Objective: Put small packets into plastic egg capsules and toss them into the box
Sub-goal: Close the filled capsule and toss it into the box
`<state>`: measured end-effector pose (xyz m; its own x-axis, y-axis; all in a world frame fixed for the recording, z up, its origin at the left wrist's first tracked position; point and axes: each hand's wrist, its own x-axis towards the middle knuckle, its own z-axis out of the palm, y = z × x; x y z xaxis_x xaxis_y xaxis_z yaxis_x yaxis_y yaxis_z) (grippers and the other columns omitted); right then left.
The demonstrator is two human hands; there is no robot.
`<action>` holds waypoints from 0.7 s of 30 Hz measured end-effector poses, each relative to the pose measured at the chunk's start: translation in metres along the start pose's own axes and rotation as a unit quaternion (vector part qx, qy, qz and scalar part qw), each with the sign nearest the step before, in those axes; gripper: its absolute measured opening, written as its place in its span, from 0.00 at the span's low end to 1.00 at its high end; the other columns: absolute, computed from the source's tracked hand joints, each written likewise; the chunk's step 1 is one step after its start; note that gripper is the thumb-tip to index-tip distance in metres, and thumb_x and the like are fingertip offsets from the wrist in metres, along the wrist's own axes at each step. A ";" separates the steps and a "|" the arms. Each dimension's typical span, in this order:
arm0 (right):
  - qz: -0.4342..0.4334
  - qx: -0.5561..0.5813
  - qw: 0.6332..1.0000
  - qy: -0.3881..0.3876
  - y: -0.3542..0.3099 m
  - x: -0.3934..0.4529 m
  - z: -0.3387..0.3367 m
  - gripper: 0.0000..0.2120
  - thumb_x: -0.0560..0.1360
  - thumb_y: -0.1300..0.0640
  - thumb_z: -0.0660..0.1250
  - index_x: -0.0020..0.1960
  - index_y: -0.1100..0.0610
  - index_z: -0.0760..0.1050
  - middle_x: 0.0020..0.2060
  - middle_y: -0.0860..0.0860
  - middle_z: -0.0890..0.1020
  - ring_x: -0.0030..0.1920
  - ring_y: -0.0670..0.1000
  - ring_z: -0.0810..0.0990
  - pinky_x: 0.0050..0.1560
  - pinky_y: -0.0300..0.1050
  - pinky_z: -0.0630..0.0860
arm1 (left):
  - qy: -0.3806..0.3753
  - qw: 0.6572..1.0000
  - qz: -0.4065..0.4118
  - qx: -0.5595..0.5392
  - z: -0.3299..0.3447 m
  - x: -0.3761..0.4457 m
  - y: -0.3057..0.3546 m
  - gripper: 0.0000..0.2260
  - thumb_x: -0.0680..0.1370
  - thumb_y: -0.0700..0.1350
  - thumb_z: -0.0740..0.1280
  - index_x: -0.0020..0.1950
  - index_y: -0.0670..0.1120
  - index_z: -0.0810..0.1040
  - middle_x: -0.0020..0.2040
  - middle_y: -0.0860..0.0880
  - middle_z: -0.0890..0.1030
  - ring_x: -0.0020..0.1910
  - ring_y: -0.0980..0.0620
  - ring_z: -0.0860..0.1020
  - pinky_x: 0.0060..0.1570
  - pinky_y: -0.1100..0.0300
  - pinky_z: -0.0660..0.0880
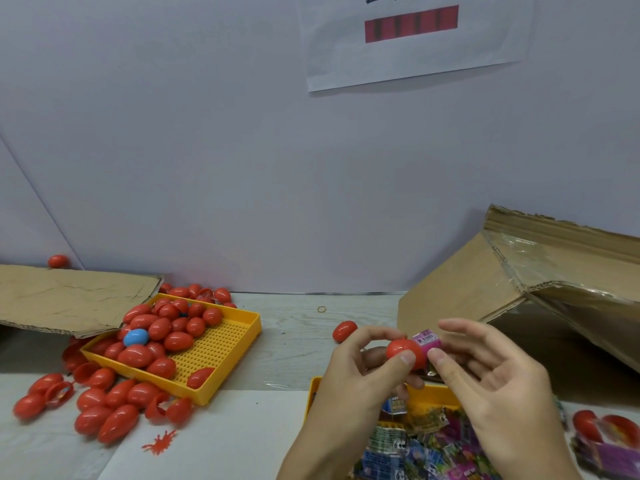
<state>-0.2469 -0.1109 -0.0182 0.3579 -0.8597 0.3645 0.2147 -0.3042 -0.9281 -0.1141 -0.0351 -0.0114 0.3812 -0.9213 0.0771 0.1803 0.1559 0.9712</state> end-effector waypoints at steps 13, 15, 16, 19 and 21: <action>0.027 0.014 0.999 0.024 -0.007 0.000 -0.003 0.16 0.62 0.58 0.72 0.49 0.51 0.80 0.40 0.51 0.86 0.40 0.49 0.85 0.39 0.38 0.81 | -0.037 0.994 -0.012 0.101 0.001 -0.004 0.005 0.07 0.78 0.43 0.70 0.56 0.45 0.77 0.41 0.46 0.85 0.33 0.55 0.81 0.38 0.65 0.76; 0.025 0.012 1.000 0.015 -0.007 0.000 -0.004 0.16 0.62 0.59 0.72 0.49 0.50 0.80 0.40 0.52 0.86 0.41 0.50 0.85 0.38 0.38 0.81 | -0.039 0.993 -0.012 0.107 0.001 -0.004 0.005 0.07 0.78 0.42 0.70 0.55 0.44 0.77 0.40 0.46 0.85 0.33 0.55 0.81 0.38 0.65 0.76; 0.022 0.010 1.000 0.010 -0.007 0.000 -0.004 0.15 0.62 0.59 0.72 0.49 0.49 0.81 0.40 0.52 0.86 0.41 0.50 0.85 0.38 0.38 0.81 | -0.040 0.993 -0.012 0.111 0.001 -0.004 0.005 0.07 0.78 0.42 0.70 0.55 0.44 0.77 0.40 0.46 0.85 0.33 0.55 0.81 0.38 0.65 0.76; 0.013 -0.009 1.000 -0.003 -0.008 -0.001 -0.005 0.16 0.65 0.62 0.73 0.48 0.44 0.81 0.41 0.51 0.86 0.41 0.50 0.85 0.40 0.41 0.81 | -0.046 0.990 -0.018 0.129 0.000 -0.004 0.004 0.07 0.78 0.43 0.70 0.55 0.45 0.78 0.40 0.46 0.85 0.34 0.54 0.81 0.40 0.63 0.77; 0.009 -0.028 1.000 -0.008 -0.007 -0.001 -0.005 0.18 0.68 0.64 0.72 0.48 0.41 0.81 0.41 0.50 0.86 0.42 0.50 0.84 0.42 0.46 0.81 | -0.049 0.990 -0.021 0.133 0.000 -0.004 0.003 0.08 0.77 0.44 0.71 0.55 0.45 0.79 0.41 0.47 0.85 0.35 0.53 0.81 0.40 0.62 0.77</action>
<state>-0.2537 -0.1099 -0.0126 0.3753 -0.8587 0.3489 0.1579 -0.3117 -0.9370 -0.1148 -0.0311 -0.0084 0.2868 -0.9569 0.0446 -0.0565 0.0296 0.9980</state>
